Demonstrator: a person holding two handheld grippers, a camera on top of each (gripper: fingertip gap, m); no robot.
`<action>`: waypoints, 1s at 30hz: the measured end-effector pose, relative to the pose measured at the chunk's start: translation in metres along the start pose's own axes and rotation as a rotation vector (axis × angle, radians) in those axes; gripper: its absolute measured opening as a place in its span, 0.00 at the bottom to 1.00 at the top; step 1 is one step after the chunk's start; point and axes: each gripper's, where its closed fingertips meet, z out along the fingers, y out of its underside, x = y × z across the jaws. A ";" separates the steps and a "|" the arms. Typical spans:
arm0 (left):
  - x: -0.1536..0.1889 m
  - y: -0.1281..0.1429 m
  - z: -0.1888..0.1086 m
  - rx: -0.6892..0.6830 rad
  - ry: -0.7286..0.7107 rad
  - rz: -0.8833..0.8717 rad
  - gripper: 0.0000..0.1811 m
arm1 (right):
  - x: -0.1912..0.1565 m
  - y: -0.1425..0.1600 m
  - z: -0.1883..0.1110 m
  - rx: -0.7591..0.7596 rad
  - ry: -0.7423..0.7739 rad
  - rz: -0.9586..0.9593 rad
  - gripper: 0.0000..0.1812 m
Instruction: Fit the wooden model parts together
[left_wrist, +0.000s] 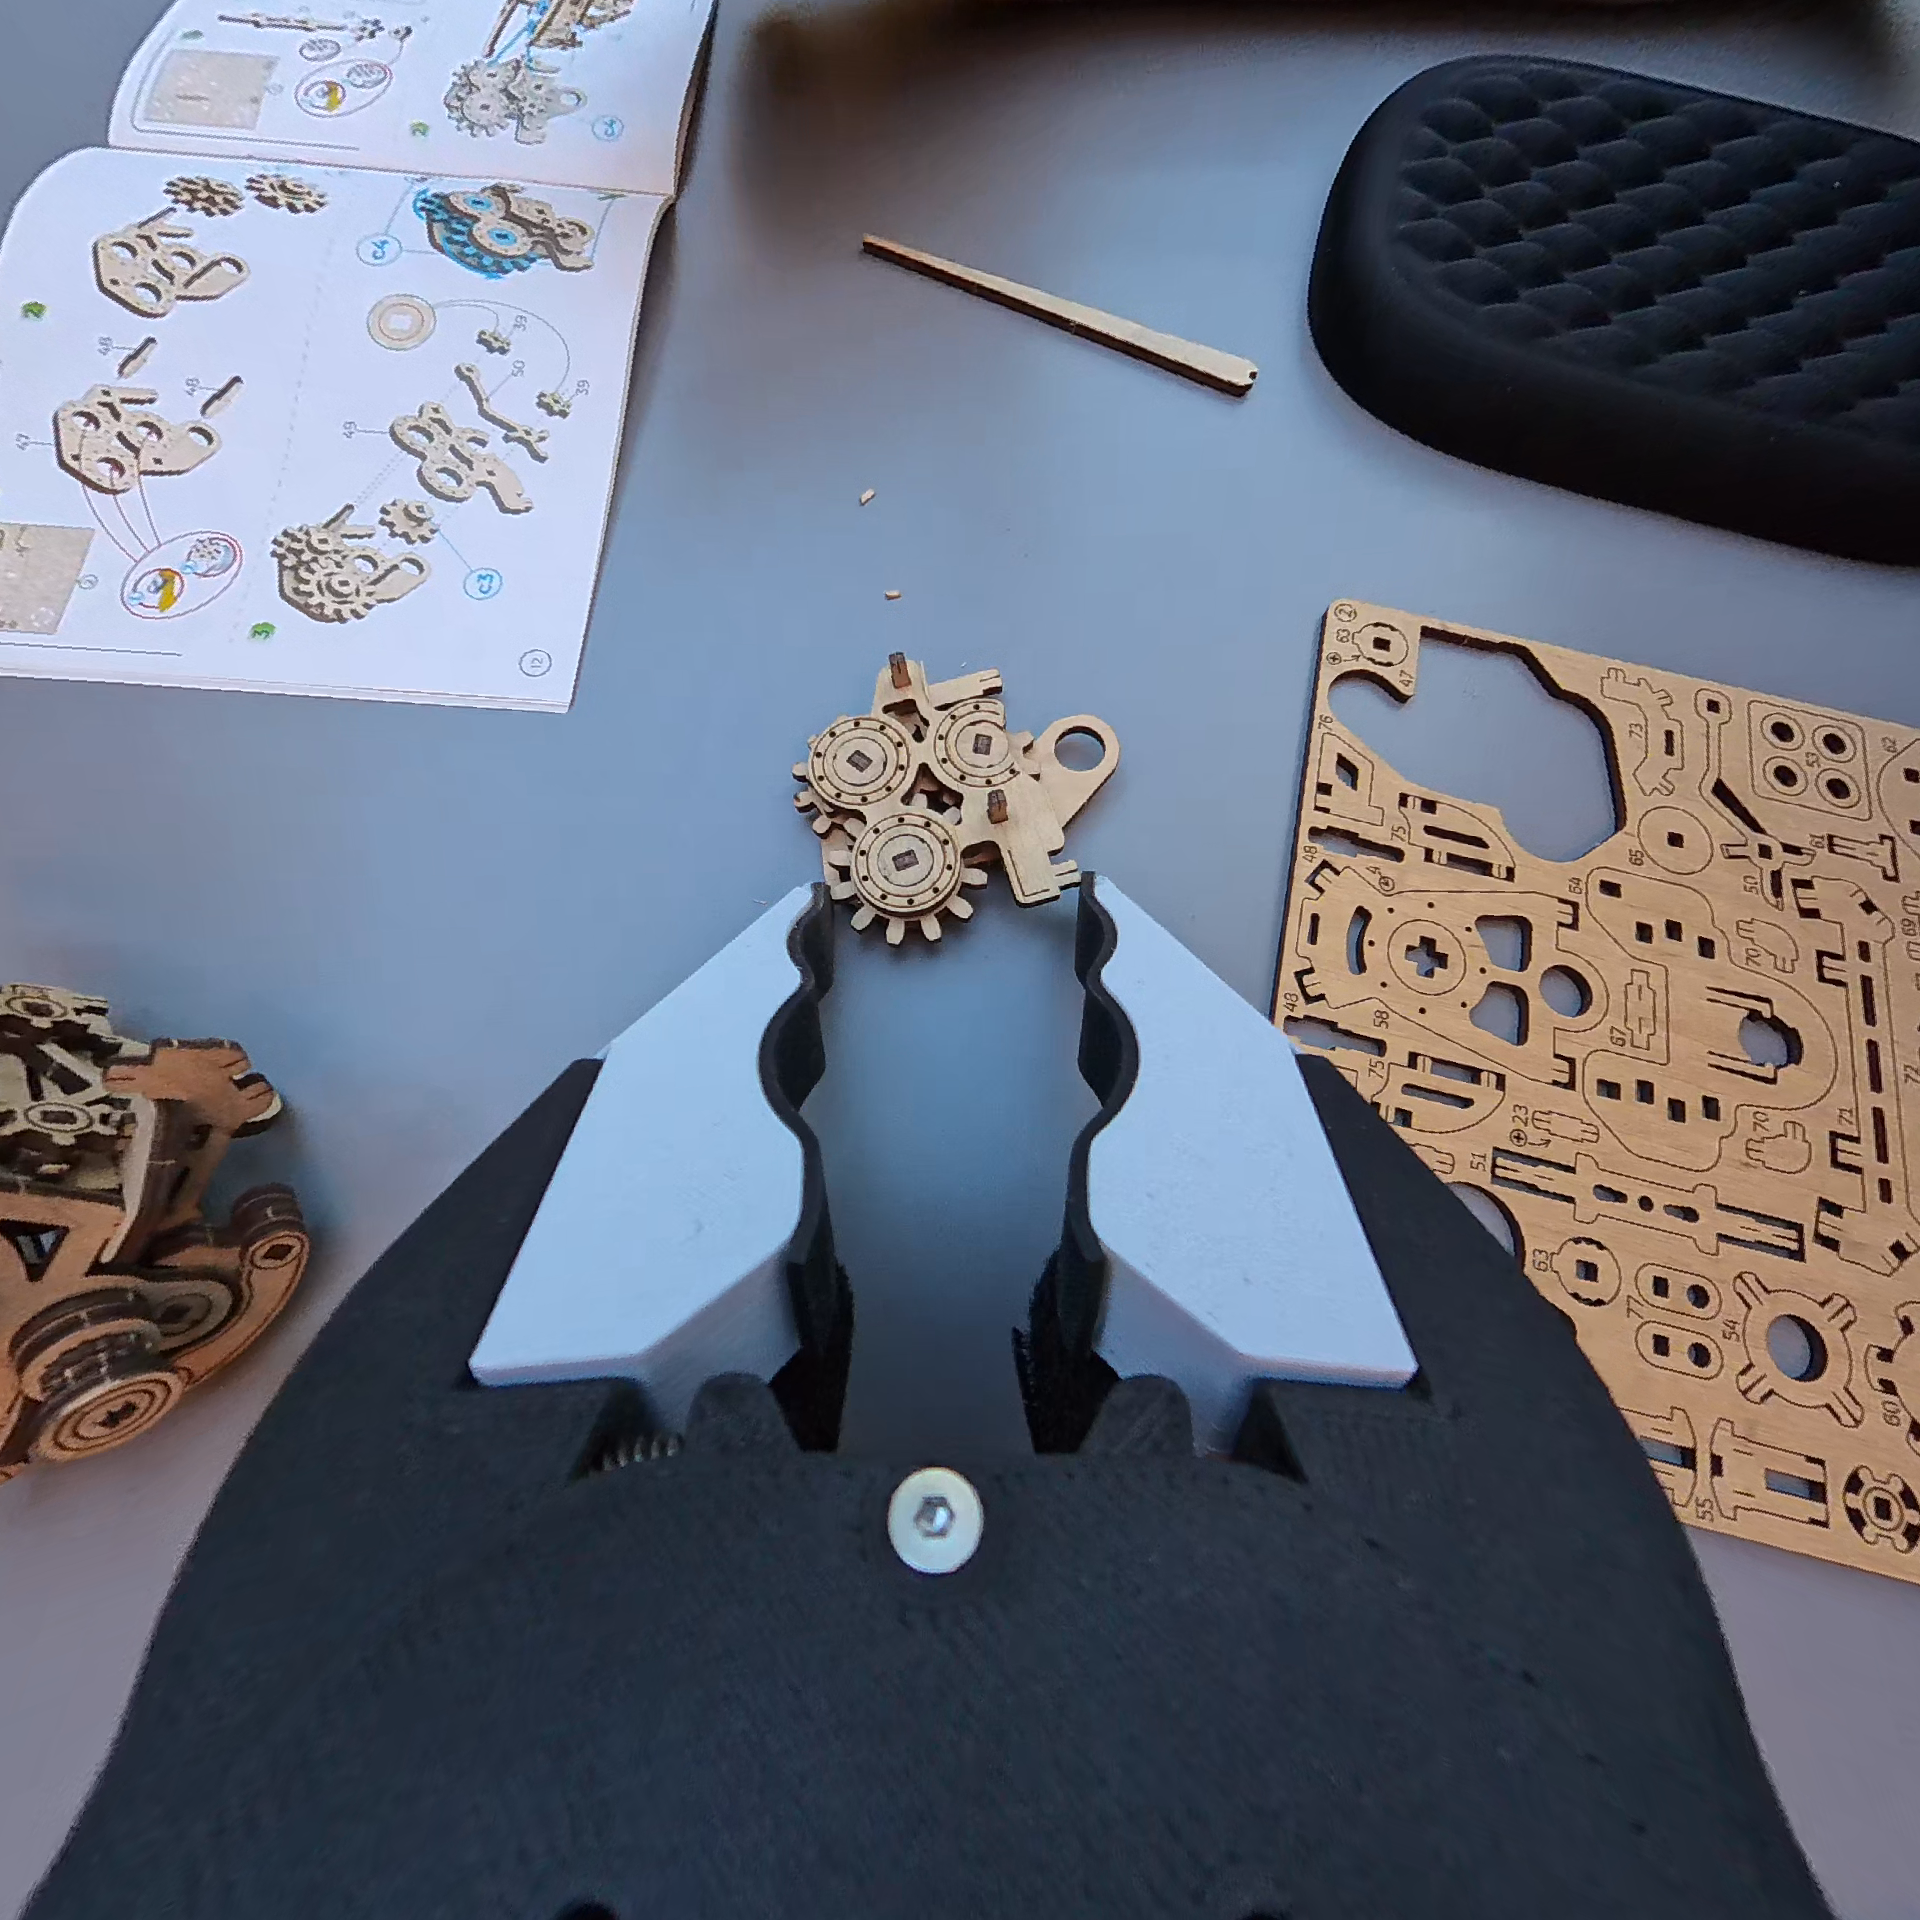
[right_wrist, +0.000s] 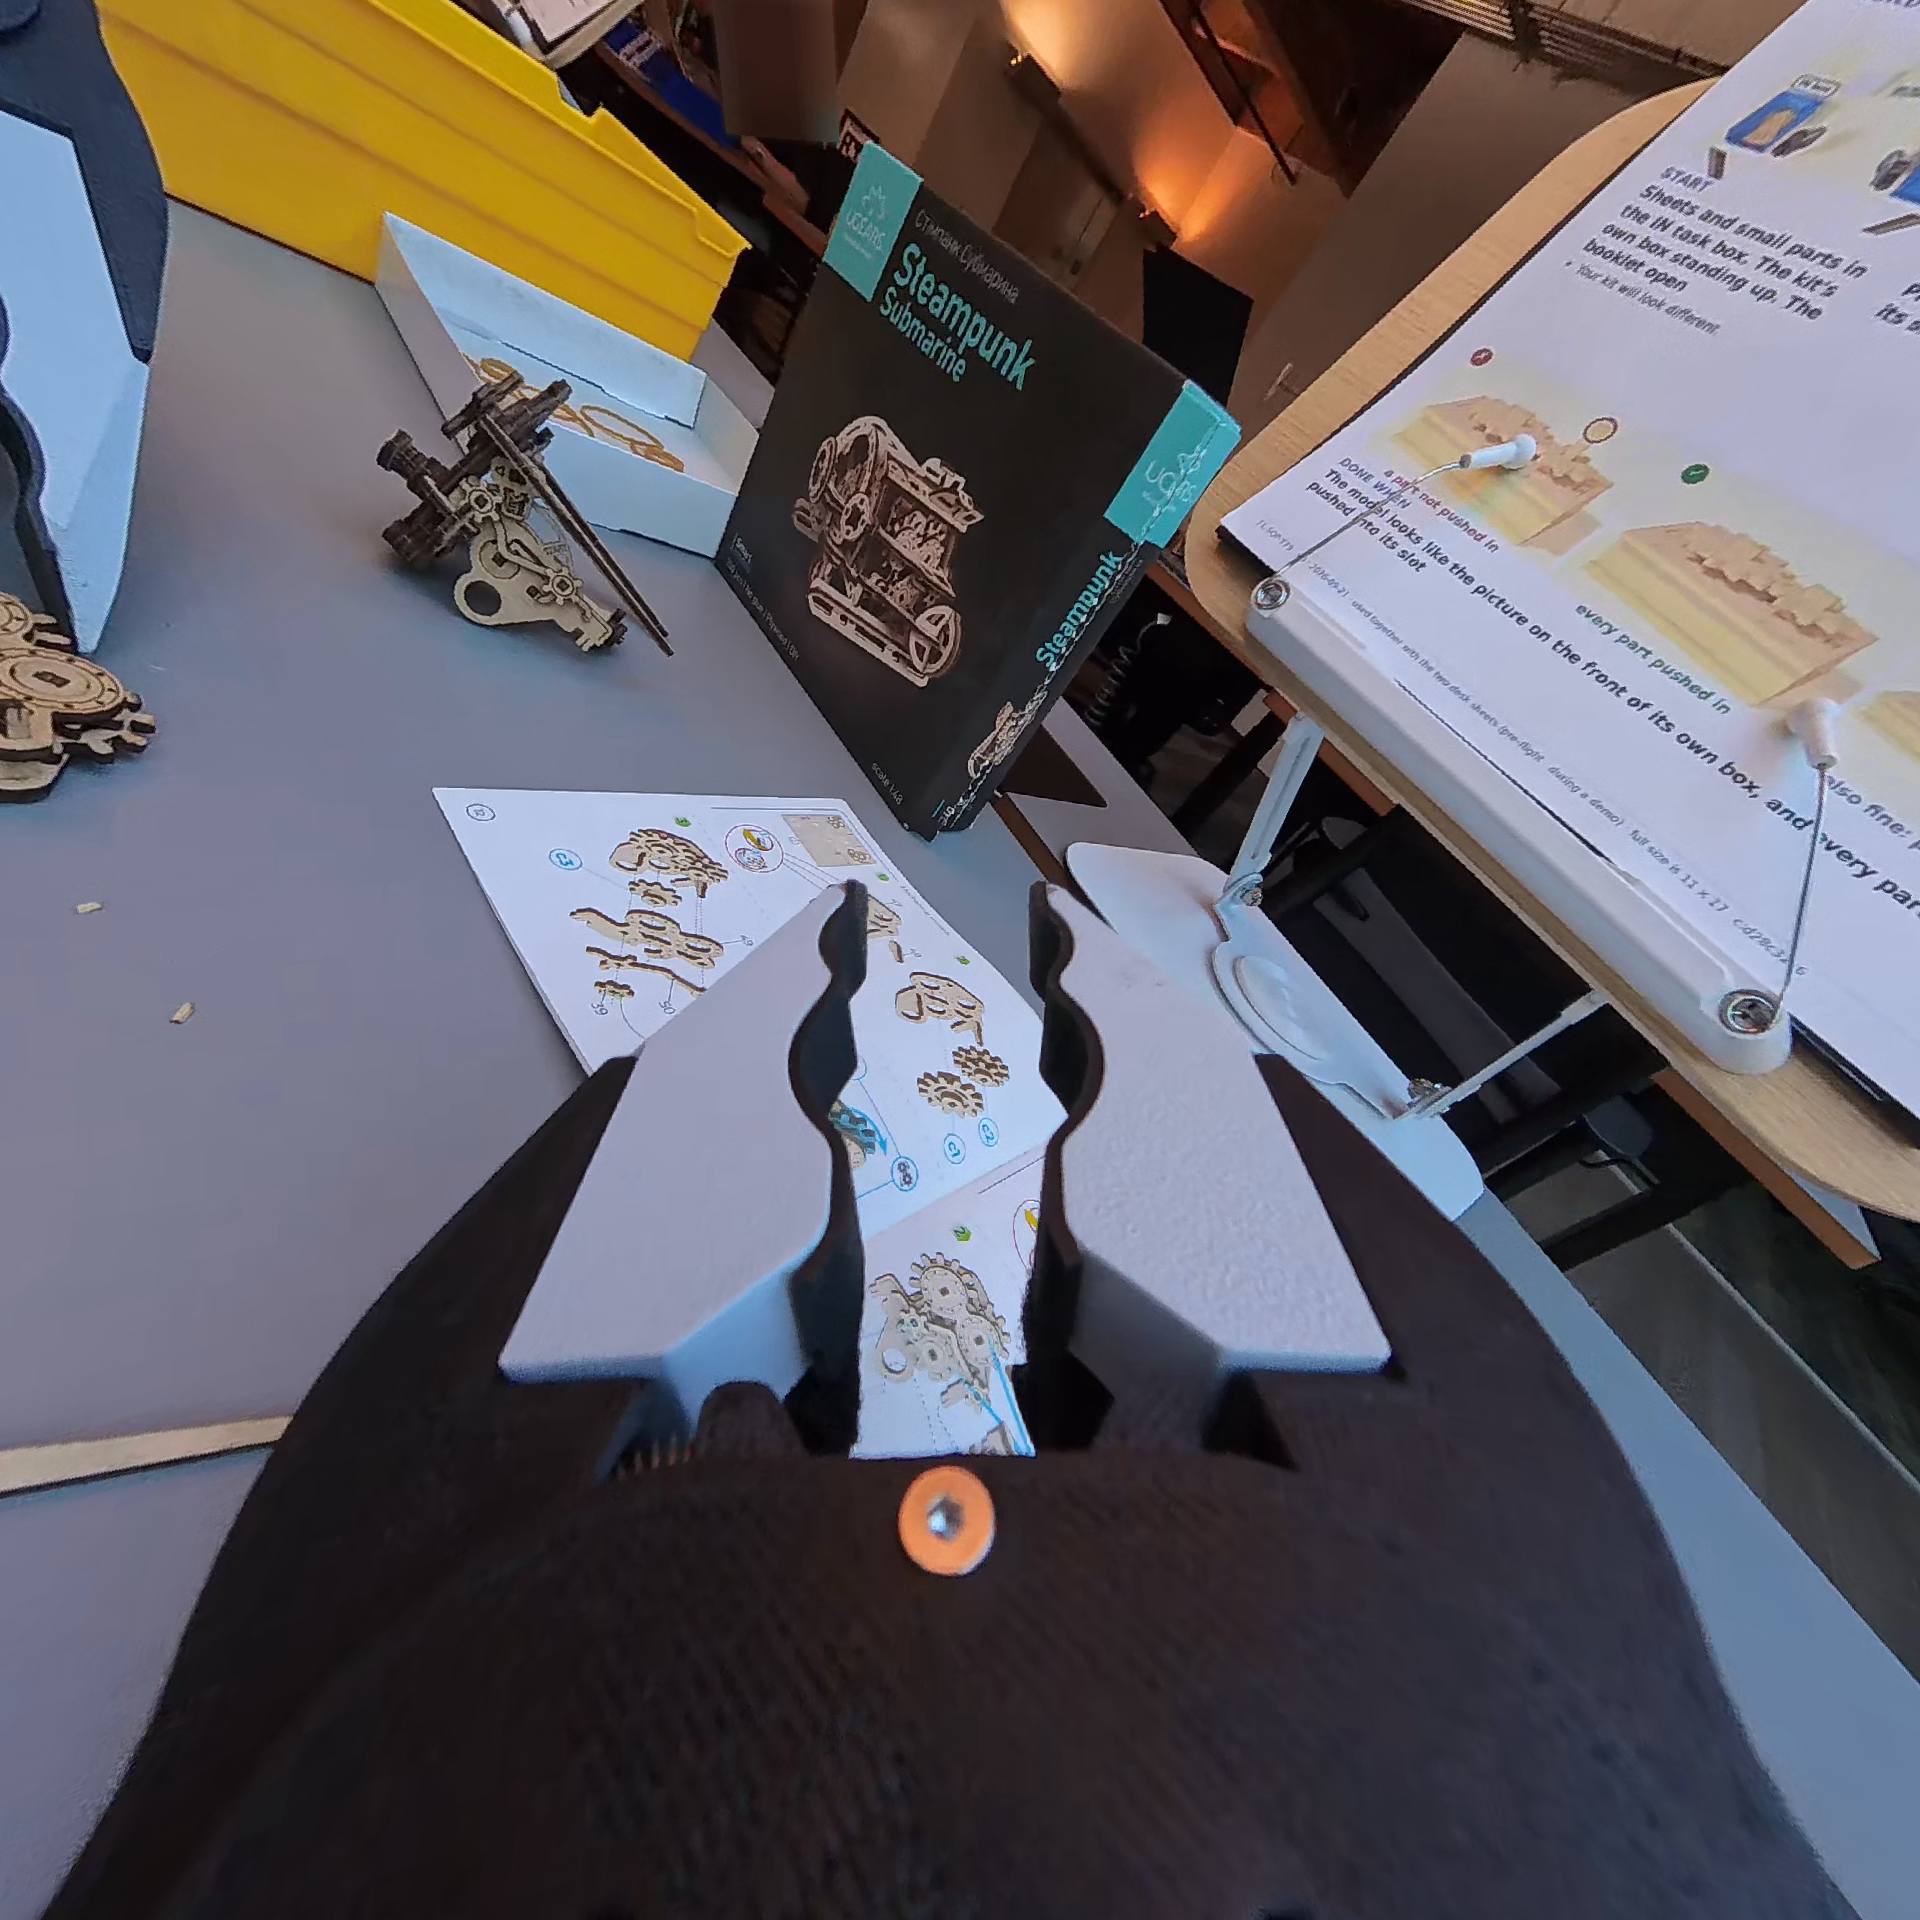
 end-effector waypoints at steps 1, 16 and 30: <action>0.001 0.000 0.000 0.001 0.005 0.000 0.25 | -0.001 0.001 0.001 -0.006 -0.004 -0.005 0.17; 0.004 0.002 -0.003 -0.002 0.029 0.020 0.30 | -0.007 0.001 0.002 -0.009 -0.026 -0.031 0.16; 0.000 -0.056 -0.043 0.393 0.040 -0.011 0.34 | 0.033 -0.016 -0.012 0.087 0.183 0.107 0.29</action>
